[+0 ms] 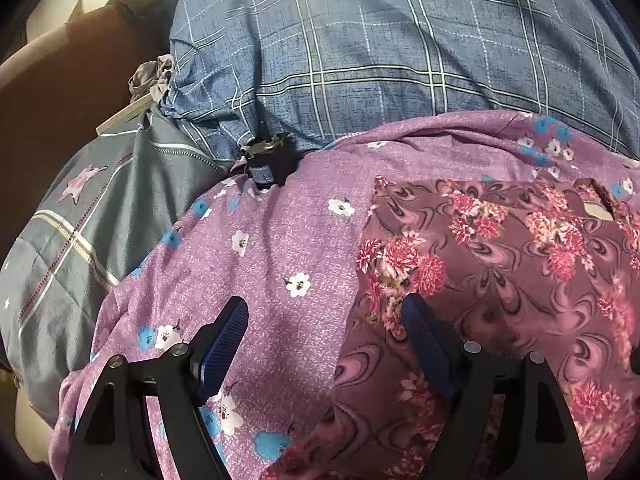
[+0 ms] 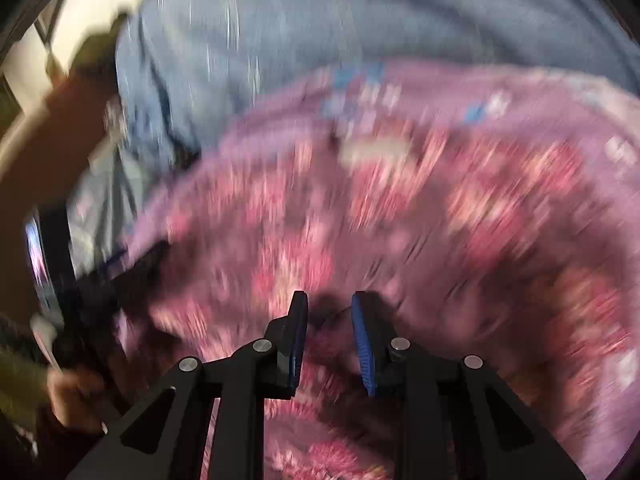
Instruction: Fold small clothes
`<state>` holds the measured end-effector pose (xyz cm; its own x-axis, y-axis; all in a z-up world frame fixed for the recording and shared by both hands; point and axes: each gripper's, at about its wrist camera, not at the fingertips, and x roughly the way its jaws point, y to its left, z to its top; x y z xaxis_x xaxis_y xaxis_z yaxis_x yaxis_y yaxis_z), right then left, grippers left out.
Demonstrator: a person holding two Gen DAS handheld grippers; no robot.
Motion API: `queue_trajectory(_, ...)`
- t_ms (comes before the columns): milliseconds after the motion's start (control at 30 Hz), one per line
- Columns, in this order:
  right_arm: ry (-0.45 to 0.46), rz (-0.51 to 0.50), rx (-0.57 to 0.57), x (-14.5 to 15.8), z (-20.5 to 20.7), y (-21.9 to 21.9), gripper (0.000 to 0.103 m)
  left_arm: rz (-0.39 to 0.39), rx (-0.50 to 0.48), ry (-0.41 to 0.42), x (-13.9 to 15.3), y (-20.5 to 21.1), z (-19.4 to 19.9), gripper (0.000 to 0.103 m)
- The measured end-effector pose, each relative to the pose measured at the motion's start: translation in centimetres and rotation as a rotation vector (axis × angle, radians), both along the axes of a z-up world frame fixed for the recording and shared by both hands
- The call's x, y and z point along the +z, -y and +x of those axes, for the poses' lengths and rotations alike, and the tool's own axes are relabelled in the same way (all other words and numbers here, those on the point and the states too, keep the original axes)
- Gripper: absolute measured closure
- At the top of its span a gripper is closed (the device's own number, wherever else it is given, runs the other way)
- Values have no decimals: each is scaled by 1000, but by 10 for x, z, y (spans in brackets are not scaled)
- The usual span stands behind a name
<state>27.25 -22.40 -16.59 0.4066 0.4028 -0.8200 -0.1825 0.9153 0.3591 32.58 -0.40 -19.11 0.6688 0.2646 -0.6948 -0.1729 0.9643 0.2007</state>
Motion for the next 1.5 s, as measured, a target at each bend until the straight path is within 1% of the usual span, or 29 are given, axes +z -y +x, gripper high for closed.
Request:
queue_trajectory(33,38,-42,14,2,-4,-6,77,-4,0,0,1,0,0,23)
queue_trajectory(67,52,-79,39,7,-4,-12,77,-15,-2,4,3,0,0,24)
queue_trajectory(100,50,-81,39,10,-3,-12,78,-35,-2,20,6,-1,-1,24)
queue_trajectory(167,66,-15,-4,16,-1,-3,78,-73,-2,53,12,-4,-5,25)
queue_trajectory(233,90,0,-58,21,3,5,77,-101,-13,91,19,-5,-12,25)
queue_trajectory(267,105,-3,-83,23,4,9,76,-98,-21,92,18,-4,-13,24)
queue_trajectory(300,119,-7,-113,23,7,14,71,-85,-23,75,14,-3,-13,24)
queue_trajectory(333,122,-18,-141,21,12,18,67,-56,-30,31,5,1,-9,23)
queue_trajectory(367,107,-24,-152,16,16,19,65,-42,-34,10,1,1,-8,22)
queue_trajectory(433,61,-30,-162,1,25,21,66,-7,-37,31,-3,4,-11,21)
queue_trajectory(467,86,-34,-161,2,23,20,66,-4,-37,28,-1,5,-10,21)
queue_trajectory(533,85,-54,-145,7,20,17,64,-35,-37,24,4,2,-11,21)
queue_trajectory(567,93,-35,-141,10,15,16,64,-51,-33,30,6,1,-11,21)
queue_trajectory(633,95,20,-107,16,8,12,65,-106,-32,74,16,-4,-17,21)
queue_trajectory(700,115,28,-57,21,0,2,65,-122,-28,109,21,-8,-21,21)
queue_trajectory(733,124,20,-24,23,-3,-5,65,-117,-23,113,21,-8,-22,21)
queue_trajectory(767,123,9,15,22,-6,-15,67,-97,-17,99,18,-6,-22,21)
queue_trajectory(800,111,-1,49,20,-7,-23,68,-59,-10,62,11,-3,-19,21)
queue_trajectory(833,82,-23,95,13,-9,-34,68,-10,-6,3,-1,0,-14,20)
queue_trajectory(867,65,-56,119,8,-9,-41,68,14,-9,9,-6,2,-13,19)
queue_trajectory(900,97,-110,138,7,-13,-49,68,23,0,31,-5,3,-14,18)
queue_trajectory(933,128,-149,156,9,-17,-54,68,30,5,31,-3,4,-14,16)
queue_trajectory(967,133,-173,167,11,-18,-56,68,27,1,30,-3,6,-13,16)
queue_trajectory(1033,117,-150,157,12,-17,-51,70,26,7,35,-5,6,-12,13)
queue_trajectory(1133,94,-110,122,15,-13,-39,71,23,27,46,-8,5,-13,9)
queue_trajectory(1233,114,-114,56,24,-18,-25,68,-27,56,36,-11,-6,-12,0)
queue_trajectory(1333,119,-76,-42,36,-24,4,67,-178,68,7,-15,-26,-12,0)
queue_trajectory(1433,122,-47,-157,48,-37,36,65,-274,55,-19,-17,-43,-18,0)
queue_trajectory(1500,128,-15,-205,53,-56,51,65,-309,32,-26,-16,-51,-24,0)
